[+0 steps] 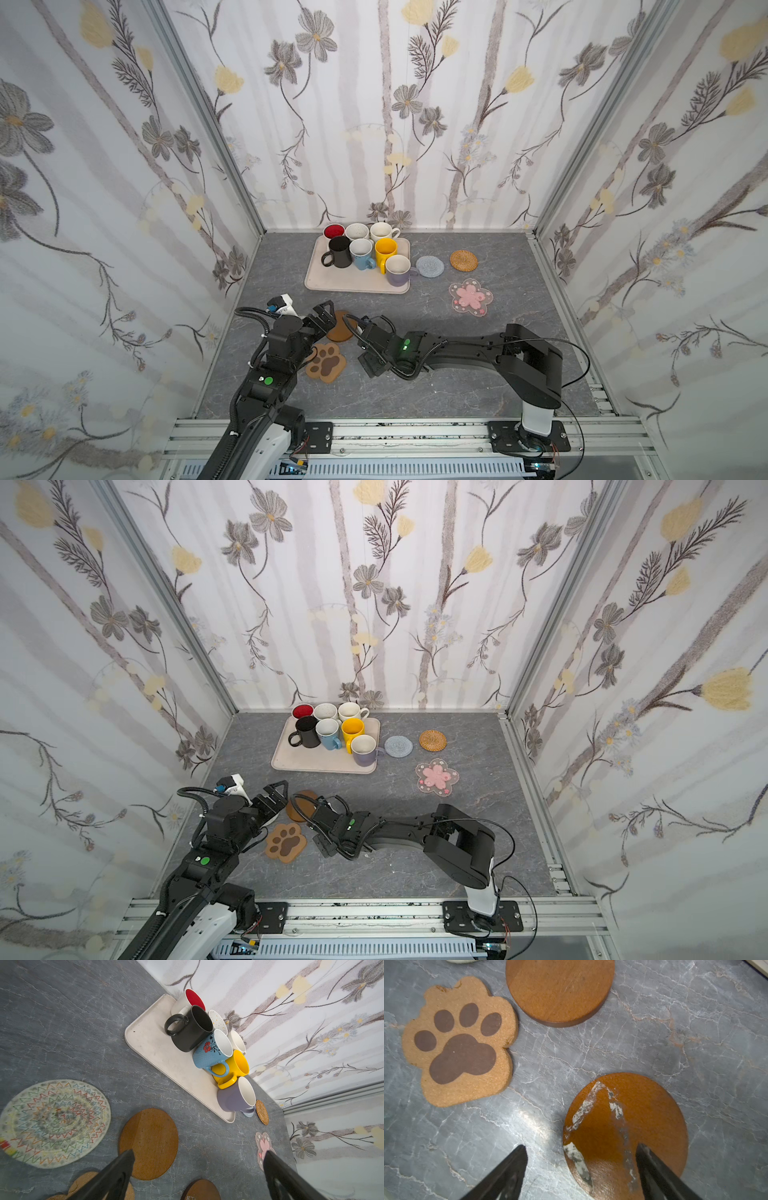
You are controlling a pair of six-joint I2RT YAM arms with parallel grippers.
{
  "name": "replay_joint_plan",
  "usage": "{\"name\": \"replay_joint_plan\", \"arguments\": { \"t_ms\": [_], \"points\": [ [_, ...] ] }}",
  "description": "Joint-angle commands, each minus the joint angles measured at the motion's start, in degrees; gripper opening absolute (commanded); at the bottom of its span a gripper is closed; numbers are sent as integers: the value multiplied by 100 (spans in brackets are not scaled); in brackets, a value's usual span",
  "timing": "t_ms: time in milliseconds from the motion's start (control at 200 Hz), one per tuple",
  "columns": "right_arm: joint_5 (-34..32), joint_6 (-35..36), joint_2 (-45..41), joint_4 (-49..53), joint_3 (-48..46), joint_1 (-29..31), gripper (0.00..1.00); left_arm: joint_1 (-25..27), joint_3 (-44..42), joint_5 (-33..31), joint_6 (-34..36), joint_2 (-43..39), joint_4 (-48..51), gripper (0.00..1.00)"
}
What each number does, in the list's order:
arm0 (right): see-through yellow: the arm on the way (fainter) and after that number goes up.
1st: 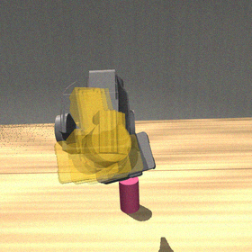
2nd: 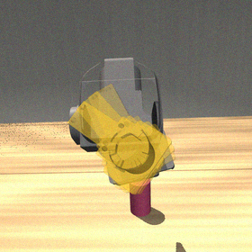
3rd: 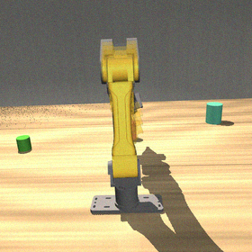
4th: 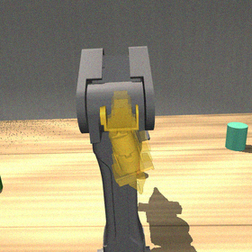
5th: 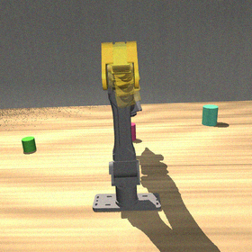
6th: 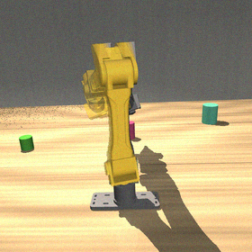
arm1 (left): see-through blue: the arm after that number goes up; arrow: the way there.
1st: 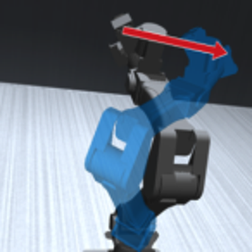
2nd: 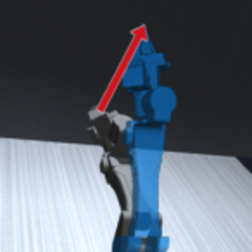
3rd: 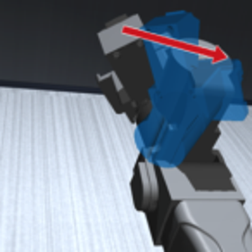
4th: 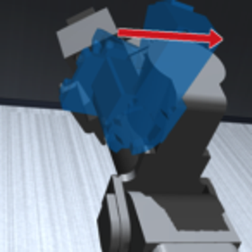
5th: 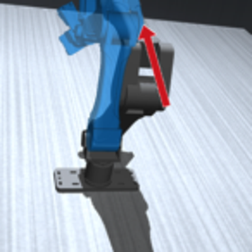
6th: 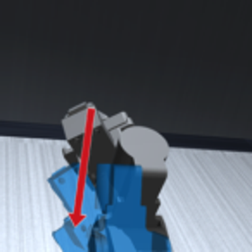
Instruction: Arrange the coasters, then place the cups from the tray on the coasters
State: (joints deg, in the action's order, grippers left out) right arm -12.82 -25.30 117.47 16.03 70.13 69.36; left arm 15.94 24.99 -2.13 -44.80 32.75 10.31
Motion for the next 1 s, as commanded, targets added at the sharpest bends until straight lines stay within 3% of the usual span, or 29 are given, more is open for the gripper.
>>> {"name": "replay_joint_plan", "arguments": {
  "t_ms": [0, 525, 994],
  "points": [
    [-127, 73, 104, -39, 43, 49, 79, -42, 70, 0, 49, 51, -20, 100],
    [-1041, -9, 431, 495, 131, -21, 64, -55, 45, 2, -3, 82, -20, 100],
    [-722, -45, 283, 251, -197, -878, 61, -63, 76, 2, -56, 196, -29, 100]
  ]
}}
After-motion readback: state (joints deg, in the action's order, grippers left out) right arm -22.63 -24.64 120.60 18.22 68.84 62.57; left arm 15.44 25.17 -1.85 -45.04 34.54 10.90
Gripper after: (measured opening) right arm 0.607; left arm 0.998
